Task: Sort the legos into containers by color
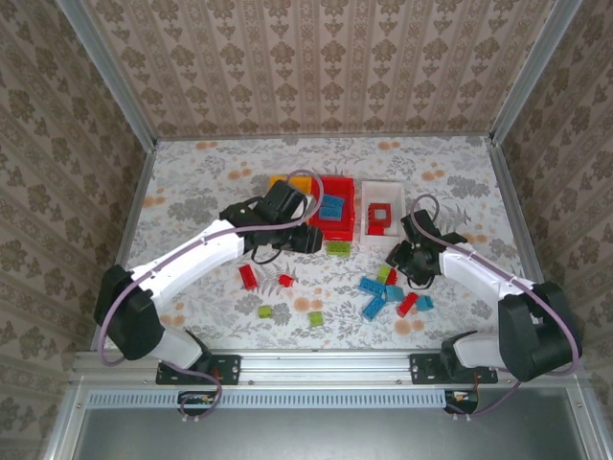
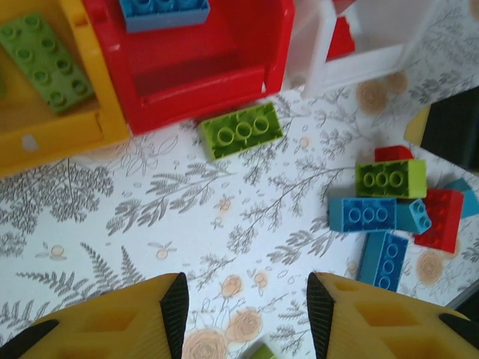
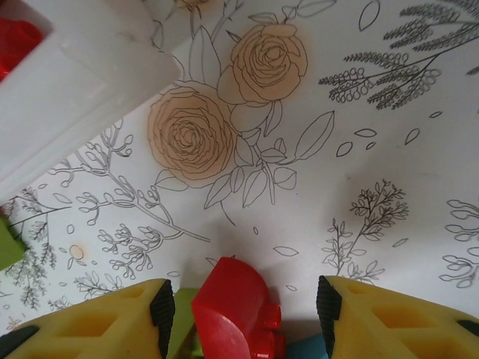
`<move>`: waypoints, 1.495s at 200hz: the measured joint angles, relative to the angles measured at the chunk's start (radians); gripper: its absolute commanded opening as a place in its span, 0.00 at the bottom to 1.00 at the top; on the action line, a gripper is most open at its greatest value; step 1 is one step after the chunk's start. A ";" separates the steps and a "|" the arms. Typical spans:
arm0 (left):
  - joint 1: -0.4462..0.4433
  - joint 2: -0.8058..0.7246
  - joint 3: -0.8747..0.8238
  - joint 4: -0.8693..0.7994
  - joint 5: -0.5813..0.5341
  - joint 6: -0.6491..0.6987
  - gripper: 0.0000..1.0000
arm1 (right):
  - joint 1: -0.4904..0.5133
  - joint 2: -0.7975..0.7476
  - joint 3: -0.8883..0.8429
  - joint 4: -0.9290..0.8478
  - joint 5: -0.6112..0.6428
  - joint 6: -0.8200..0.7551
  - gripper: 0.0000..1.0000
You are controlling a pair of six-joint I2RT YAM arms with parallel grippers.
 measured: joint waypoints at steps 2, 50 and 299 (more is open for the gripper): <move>0.000 -0.003 -0.003 0.000 0.000 0.000 0.48 | 0.000 0.003 -0.001 0.003 0.000 0.002 0.56; -0.001 -0.024 -0.025 0.039 0.007 0.000 0.48 | 0.000 0.047 -0.003 0.055 -0.047 0.024 0.50; -0.011 -0.025 -0.017 0.103 0.033 0.000 0.48 | 0.047 0.158 0.385 -0.090 0.149 -0.224 0.16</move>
